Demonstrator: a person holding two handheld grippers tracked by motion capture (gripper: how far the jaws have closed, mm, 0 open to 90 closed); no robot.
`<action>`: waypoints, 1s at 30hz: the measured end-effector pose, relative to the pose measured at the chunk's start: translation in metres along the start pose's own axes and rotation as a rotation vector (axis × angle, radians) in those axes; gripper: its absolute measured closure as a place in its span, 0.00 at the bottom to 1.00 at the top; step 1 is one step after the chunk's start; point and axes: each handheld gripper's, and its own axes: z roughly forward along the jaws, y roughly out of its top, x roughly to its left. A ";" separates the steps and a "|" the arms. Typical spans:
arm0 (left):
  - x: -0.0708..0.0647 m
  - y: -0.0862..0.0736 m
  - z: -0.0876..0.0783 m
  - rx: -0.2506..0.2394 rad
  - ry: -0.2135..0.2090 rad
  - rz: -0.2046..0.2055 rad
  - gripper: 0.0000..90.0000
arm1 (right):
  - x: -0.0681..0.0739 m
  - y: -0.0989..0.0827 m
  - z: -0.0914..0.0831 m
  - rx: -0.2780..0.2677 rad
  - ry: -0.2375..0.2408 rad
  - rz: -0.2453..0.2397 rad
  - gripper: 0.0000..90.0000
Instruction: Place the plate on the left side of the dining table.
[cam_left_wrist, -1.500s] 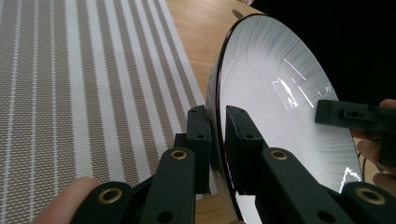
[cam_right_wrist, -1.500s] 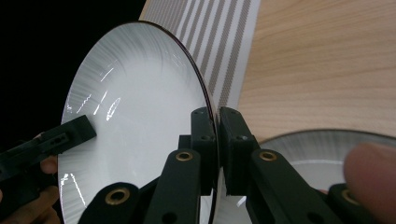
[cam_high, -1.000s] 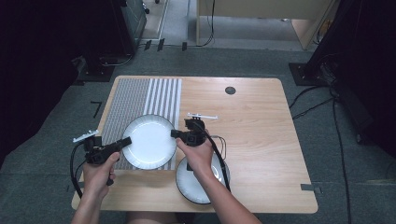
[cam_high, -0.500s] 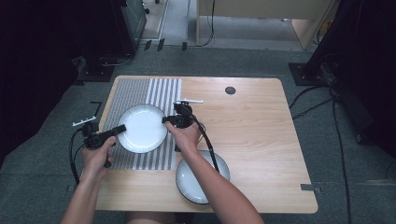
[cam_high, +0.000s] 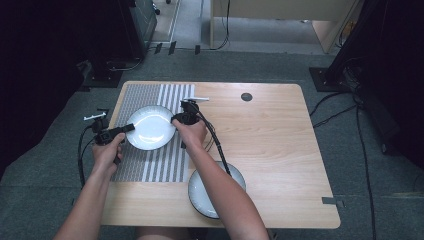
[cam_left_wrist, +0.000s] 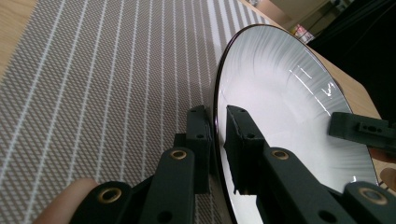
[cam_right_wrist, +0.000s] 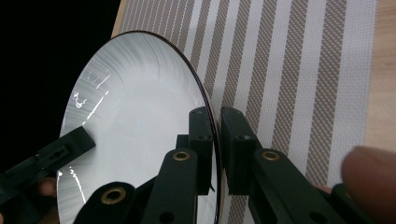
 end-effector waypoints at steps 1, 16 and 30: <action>0.002 0.001 0.001 -0.008 0.002 -0.011 0.90 | 0.000 0.001 0.003 -0.002 0.001 0.000 0.93; 0.011 0.014 0.018 0.009 0.031 -0.037 0.90 | 0.001 0.014 0.027 -0.035 -0.037 -0.024 0.93; 0.011 0.028 0.027 0.038 0.032 -0.032 0.91 | -0.003 0.019 0.038 -0.070 -0.059 -0.018 0.92</action>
